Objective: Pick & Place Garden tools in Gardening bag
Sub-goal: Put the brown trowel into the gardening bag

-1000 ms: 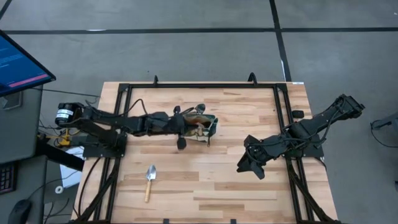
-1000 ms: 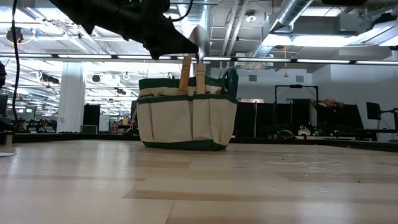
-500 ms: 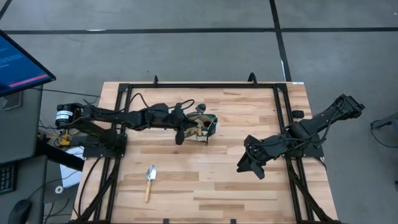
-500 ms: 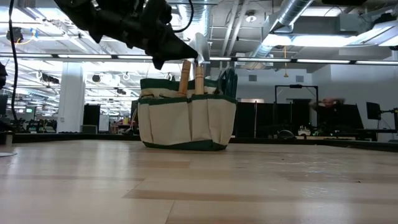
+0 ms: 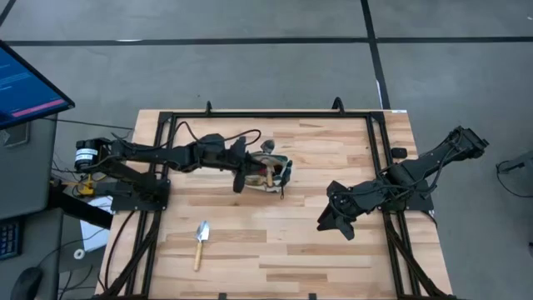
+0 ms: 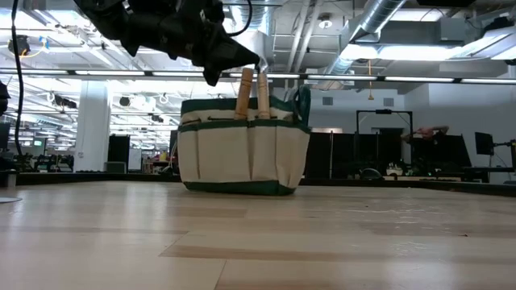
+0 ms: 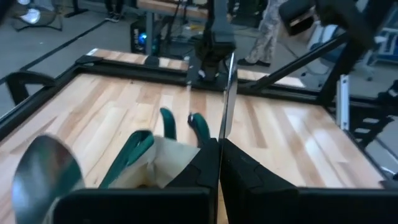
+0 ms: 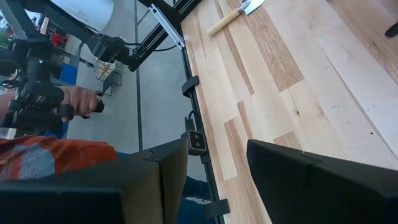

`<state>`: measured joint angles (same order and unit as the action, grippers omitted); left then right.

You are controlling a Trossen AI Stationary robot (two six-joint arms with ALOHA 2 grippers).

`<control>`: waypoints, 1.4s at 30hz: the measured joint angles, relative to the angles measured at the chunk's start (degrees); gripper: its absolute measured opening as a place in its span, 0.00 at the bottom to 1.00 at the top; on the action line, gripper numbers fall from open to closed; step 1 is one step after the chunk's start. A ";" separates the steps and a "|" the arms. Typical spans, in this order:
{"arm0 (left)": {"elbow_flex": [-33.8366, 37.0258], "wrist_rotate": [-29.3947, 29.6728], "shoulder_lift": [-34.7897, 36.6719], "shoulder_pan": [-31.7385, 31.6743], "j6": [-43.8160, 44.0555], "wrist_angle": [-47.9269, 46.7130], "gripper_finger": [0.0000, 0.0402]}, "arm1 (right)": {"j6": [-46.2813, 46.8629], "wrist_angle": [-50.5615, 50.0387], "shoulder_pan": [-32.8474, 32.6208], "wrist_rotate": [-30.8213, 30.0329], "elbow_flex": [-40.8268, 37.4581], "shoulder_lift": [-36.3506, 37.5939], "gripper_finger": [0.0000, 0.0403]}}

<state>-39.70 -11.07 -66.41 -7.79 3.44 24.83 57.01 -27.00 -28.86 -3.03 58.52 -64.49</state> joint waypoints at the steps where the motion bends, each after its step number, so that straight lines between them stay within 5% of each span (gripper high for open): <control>1: -0.03 -0.49 0.00 -0.04 0.26 0.11 0.01 | 0.00 0.00 0.00 0.00 0.00 0.00 0.39; 21: -0.11 -0.98 -1.11 6.55 -5.50 -0.76 0.01 | -0.39 0.00 0.10 -1.53 0.00 0.00 0.39; 31: -0.04 7.33 -2.00 11.76 -13.92 -4.31 0.01 | -0.15 0.00 0.07 -1.53 0.00 0.00 0.39; 42: -0.07 7.85 -2.27 11.98 -13.92 -7.60 0.01 | -0.17 0.00 0.15 -1.53 0.00 0.02 0.39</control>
<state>-39.77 -3.22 -68.69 4.19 -10.48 17.23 56.84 -27.00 -28.71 -4.56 58.52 -64.47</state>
